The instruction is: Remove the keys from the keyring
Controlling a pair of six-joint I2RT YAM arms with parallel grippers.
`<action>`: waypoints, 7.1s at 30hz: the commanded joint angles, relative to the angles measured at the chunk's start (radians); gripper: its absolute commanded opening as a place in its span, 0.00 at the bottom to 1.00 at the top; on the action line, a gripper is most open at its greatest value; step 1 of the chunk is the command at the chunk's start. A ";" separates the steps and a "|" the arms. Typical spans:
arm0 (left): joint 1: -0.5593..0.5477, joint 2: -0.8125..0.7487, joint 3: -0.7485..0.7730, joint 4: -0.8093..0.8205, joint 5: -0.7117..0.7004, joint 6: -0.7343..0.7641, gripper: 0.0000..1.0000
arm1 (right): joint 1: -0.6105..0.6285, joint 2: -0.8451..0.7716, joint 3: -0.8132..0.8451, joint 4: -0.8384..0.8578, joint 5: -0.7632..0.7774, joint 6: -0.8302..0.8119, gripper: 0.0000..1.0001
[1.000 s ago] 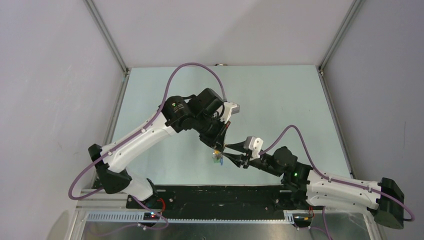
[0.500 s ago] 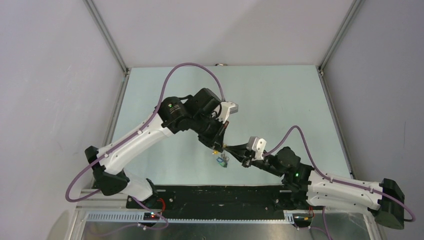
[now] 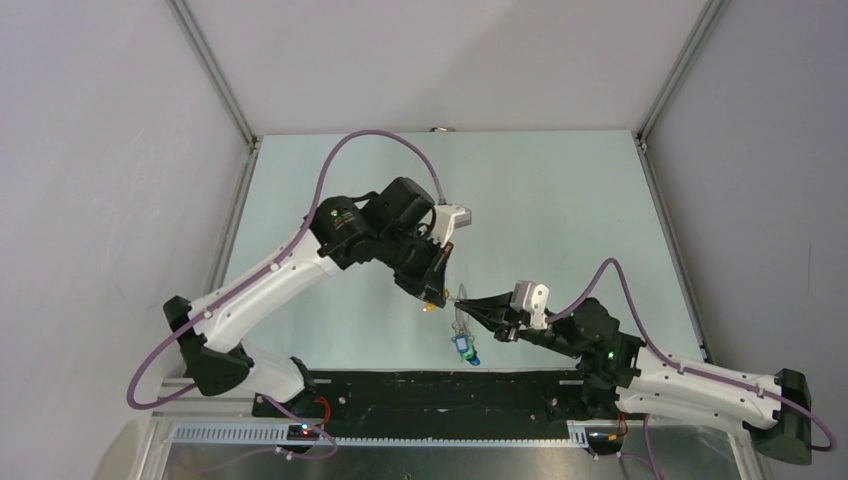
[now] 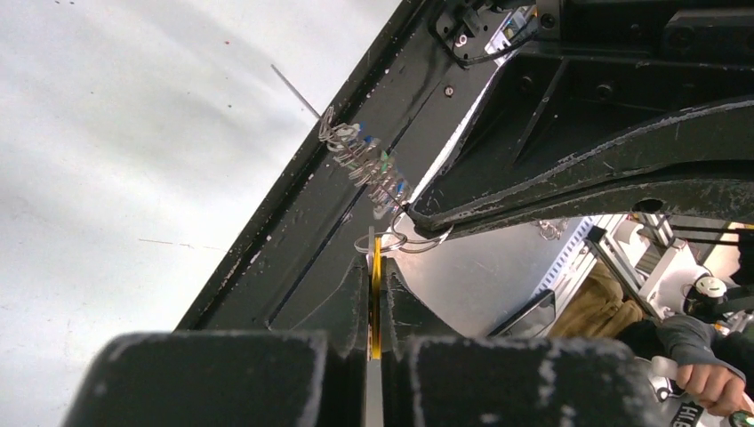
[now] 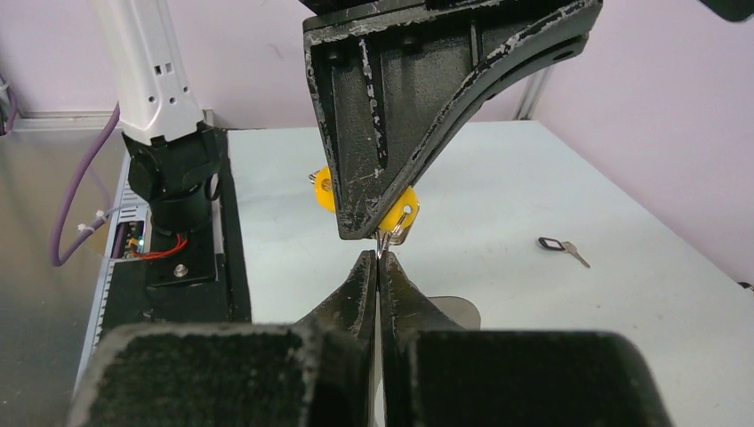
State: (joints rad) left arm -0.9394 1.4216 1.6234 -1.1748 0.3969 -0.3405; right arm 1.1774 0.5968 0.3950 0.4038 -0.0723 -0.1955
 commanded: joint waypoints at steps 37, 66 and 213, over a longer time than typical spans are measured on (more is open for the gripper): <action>-0.146 0.050 0.103 0.068 -0.492 0.310 0.00 | -0.064 0.288 0.210 -0.105 0.098 0.334 0.25; -0.204 -0.401 -0.513 0.738 -0.718 0.843 0.00 | -0.425 0.103 0.147 -0.156 -0.273 0.183 0.50; -0.218 -0.702 -0.842 0.962 -0.370 0.980 0.00 | -0.347 0.256 0.084 0.456 -0.496 0.624 0.05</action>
State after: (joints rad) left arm -1.1591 0.7265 0.7776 -0.2234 0.0479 0.6296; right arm 0.8165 0.8612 0.4828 0.6956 -0.5964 0.3679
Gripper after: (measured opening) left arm 0.023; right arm 0.020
